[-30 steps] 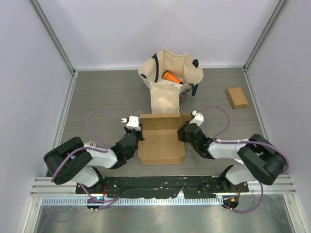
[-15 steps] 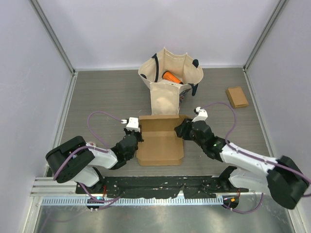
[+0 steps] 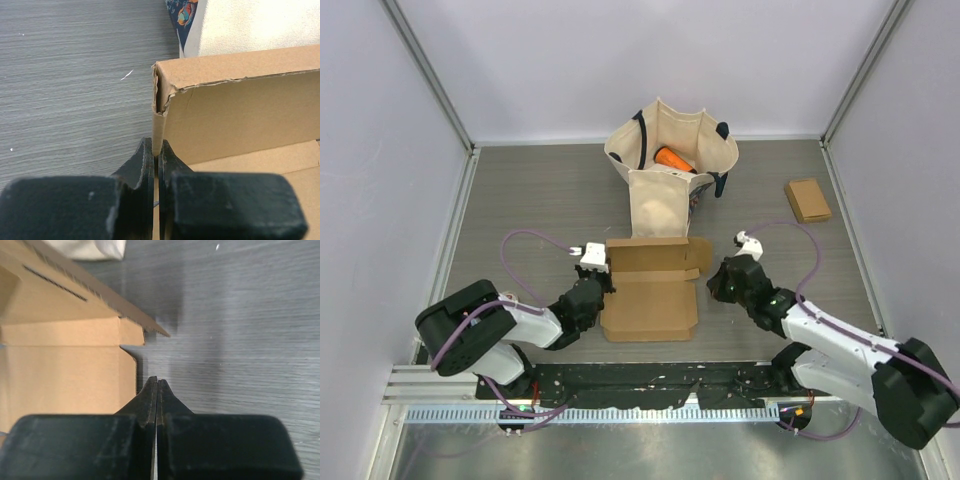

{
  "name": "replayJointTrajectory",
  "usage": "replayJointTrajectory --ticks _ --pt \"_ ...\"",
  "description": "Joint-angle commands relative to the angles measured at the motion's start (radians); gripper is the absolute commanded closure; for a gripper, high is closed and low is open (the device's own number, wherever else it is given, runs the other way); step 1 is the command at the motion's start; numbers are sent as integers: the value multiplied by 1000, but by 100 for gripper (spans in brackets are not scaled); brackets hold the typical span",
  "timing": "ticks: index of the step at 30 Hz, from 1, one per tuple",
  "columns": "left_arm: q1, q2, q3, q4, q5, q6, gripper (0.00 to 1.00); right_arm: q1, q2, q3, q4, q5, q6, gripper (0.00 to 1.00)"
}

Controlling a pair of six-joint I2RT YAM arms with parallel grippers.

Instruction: Fold the paper box

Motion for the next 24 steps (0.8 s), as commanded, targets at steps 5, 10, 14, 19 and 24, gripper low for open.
replayJointTrajectory --ticks 5,10,14,19,24 --pt "-4 21 10 85 -37 4 100 110 152 -120 417 322 64 99" --pt "-4 37 14 86 -31 0 100 113 303 -157 616 334 56 99" --pt "-6 66 0 106 -33 -33 100 115 374 -153 695 322 44 99" --pt "-7 70 -21 132 -45 -30 100 125 354 -150 719 300 44 99" --pt "-12 66 -30 132 -50 -34 100 142 325 -136 723 273 50 99"
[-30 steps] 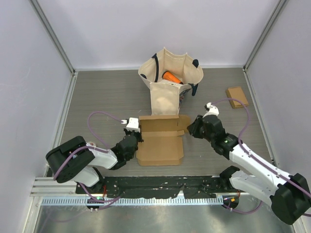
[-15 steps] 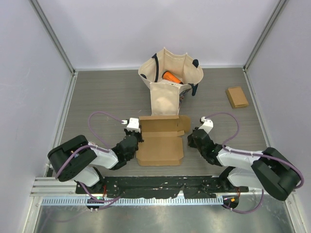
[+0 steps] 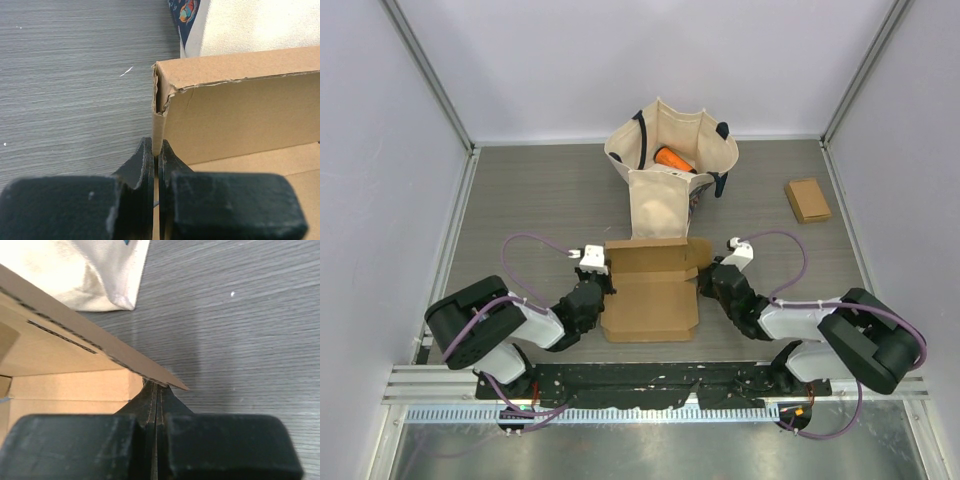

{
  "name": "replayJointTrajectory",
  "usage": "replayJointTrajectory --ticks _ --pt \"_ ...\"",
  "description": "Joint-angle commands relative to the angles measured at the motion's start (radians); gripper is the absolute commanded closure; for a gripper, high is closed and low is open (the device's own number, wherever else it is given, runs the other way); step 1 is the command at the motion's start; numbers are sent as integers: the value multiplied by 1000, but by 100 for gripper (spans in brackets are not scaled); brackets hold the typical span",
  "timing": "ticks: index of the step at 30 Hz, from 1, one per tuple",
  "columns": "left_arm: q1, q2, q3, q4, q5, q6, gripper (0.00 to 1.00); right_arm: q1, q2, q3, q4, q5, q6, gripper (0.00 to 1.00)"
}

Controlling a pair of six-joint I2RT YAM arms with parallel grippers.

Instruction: Fold the paper box

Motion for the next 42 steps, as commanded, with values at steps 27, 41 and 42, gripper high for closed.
replayJointTrajectory --ticks 27,41,42 --pt "-23 -27 -19 33 -45 9 100 93 -15 306 -540 -24 -82 98" --pt "-25 -60 -25 -3 -47 21 100 -185 -48 939 -1323 -319 -592 57" --pt "-25 -57 -25 -3 -48 18 100 -194 -27 958 -1329 -366 -622 57"
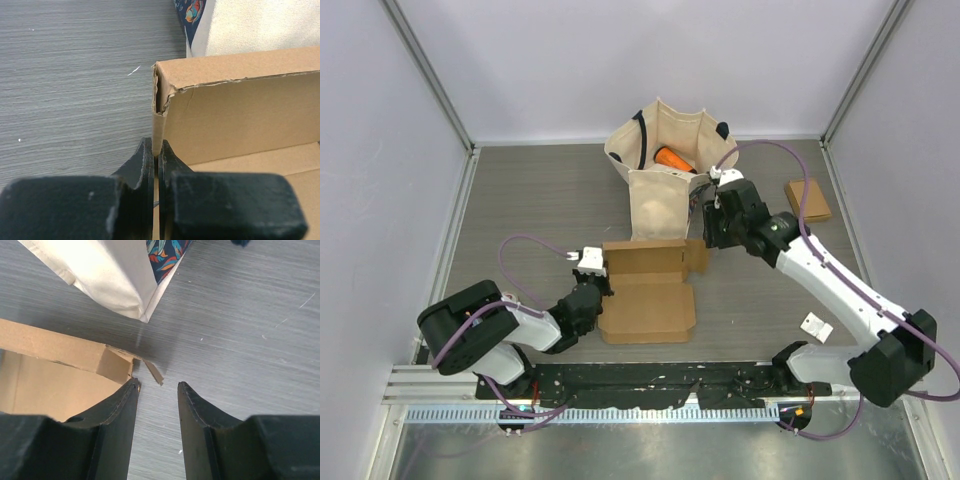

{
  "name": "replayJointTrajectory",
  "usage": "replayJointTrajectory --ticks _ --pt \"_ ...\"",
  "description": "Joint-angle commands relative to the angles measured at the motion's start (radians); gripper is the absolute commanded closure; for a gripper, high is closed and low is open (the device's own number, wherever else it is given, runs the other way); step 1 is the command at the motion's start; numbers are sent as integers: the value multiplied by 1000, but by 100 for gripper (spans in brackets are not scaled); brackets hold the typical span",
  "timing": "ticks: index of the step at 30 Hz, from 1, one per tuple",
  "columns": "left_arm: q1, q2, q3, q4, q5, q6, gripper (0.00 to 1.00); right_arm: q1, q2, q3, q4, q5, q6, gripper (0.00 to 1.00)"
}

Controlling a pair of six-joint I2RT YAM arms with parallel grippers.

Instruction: Fold the paper box

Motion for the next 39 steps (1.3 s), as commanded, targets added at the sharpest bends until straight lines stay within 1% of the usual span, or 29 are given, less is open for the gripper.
replayJointTrajectory --ticks 1,3,5,9,11,13,14,15,16,17,20,21,23,24,25,27,28,30,31,32,34,35,37,39 --pt "-7 1 -5 28 -18 -7 100 -45 111 124 -130 -147 -245 57" --pt "-9 6 -7 32 -20 -16 100 -45 143 147 -113 -225 -278 56" --pt "-10 13 -5 39 -21 -16 100 -45 205 176 -134 -268 -309 57" --pt "-10 15 -8 42 -26 -16 100 -47 242 158 -116 -256 -324 57" --pt "-10 15 -8 44 -28 -16 100 -47 259 158 -113 -273 -318 60" --pt "-12 13 -10 47 -26 -14 100 -45 263 152 -105 -279 -297 70" --pt "-12 15 -8 47 -26 -14 100 -45 266 158 -114 -294 -259 78" --pt "-15 18 -7 45 -26 -14 100 -45 266 164 -122 -303 -228 96" --pt "-15 18 -7 47 -23 -13 100 -45 262 169 -128 -314 -194 99" --pt "-16 21 -5 48 -23 -11 100 -44 246 172 -137 -319 -107 99" --pt "-22 26 1 50 -21 -5 100 -42 219 154 -151 -224 106 99" --pt "-22 27 1 50 -23 -7 100 -41 194 135 -144 -228 242 99" --pt "-26 29 2 50 -23 -5 100 -42 168 62 -84 -254 359 99" --pt "-24 27 2 51 -23 -5 100 -42 136 46 -69 -227 460 98" --pt "-26 29 2 53 -23 -5 100 -44 119 19 -59 -215 507 98" --pt "-29 27 2 52 -23 -2 100 -42 78 -23 37 -242 568 94" --pt "-30 27 2 55 -25 0 100 -42 47 -49 57 -228 614 94" --pt "-32 27 1 55 -29 3 100 -42 22 -81 83 -211 648 92" --pt "-33 27 1 56 -31 3 100 -45 -8 -134 106 -225 689 91" --pt "-32 27 1 56 -32 4 100 -44 -20 -165 187 -246 702 91" --pt "-33 29 1 61 -34 6 100 -44 -45 -230 249 -282 729 90" --pt "-35 30 1 62 -34 7 100 -44 -65 -245 290 -289 736 88" --pt "-35 32 1 64 -34 7 100 -44 -80 -262 303 -299 719 85" --pt "-35 33 1 65 -34 7 100 -44 -113 -259 275 -299 653 75"
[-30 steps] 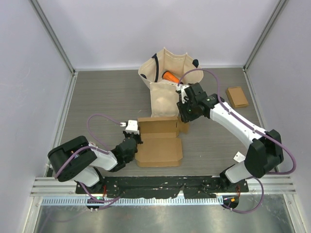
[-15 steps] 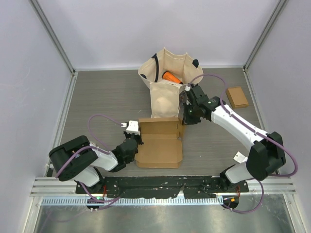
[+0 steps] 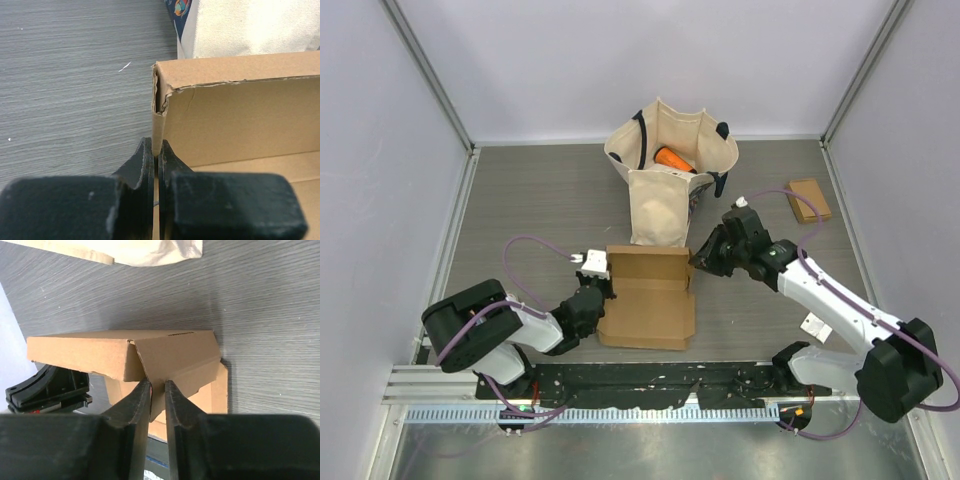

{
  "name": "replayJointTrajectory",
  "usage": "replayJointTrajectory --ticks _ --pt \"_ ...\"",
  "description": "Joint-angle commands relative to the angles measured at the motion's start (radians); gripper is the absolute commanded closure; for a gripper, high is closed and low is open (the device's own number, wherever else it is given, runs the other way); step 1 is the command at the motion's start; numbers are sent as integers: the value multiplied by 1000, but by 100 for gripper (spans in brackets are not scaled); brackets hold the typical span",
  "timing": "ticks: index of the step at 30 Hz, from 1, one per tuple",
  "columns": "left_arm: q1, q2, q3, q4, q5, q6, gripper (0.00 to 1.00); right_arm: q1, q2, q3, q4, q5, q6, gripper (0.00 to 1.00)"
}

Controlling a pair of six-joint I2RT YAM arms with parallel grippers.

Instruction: Fold the paper box

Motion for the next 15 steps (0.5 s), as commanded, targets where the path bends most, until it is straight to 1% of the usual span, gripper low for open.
replayJointTrajectory --ticks 1,2,4,5,6,8,9,11,12,14,15 --pt "-5 8 0 48 -33 5 100 -1 -81 8 94 -18 -10 71" --pt "-5 9 0 48 -35 5 100 -1 -116 13 40 11 -60 62" --pt "-3 11 0 50 -35 6 100 -4 -159 29 -18 52 -104 57" --pt "-7 9 2 48 -33 6 100 -4 -179 37 -82 122 -121 53" --pt "-7 9 2 50 -33 8 100 -12 -217 43 -110 158 -147 51" --pt "-7 9 0 50 -32 6 100 -31 -237 68 -194 230 -156 46" --pt "-8 11 0 51 -32 6 100 -45 -245 71 -204 294 -170 45" --pt "-8 11 2 53 -32 8 100 -102 -236 53 -186 359 -191 42" --pt "-7 17 2 56 -32 8 100 -142 -212 18 -160 393 -235 42" --pt "-7 22 3 60 -29 11 100 -166 -173 -15 -41 383 -294 41" --pt "-8 23 2 65 -27 13 100 -167 -147 -21 -11 375 -315 42"
